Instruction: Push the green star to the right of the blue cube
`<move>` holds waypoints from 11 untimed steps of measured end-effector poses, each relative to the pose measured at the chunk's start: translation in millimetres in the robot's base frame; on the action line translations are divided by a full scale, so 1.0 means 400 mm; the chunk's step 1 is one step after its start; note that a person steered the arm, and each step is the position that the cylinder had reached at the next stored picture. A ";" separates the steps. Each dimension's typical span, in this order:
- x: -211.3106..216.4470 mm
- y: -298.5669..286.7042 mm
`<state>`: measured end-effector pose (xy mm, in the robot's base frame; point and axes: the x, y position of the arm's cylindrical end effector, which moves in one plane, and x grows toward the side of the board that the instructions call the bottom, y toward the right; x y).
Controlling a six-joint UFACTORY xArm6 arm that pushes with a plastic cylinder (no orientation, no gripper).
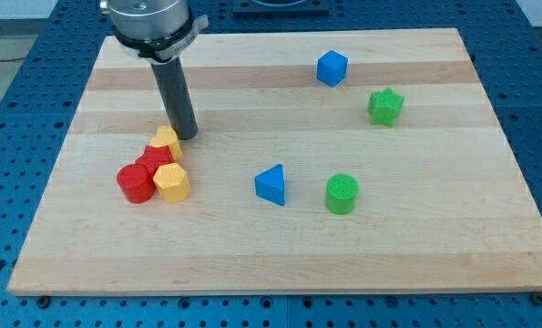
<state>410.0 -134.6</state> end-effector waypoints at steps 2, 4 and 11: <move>-0.021 0.179; 0.080 0.445; -0.117 0.827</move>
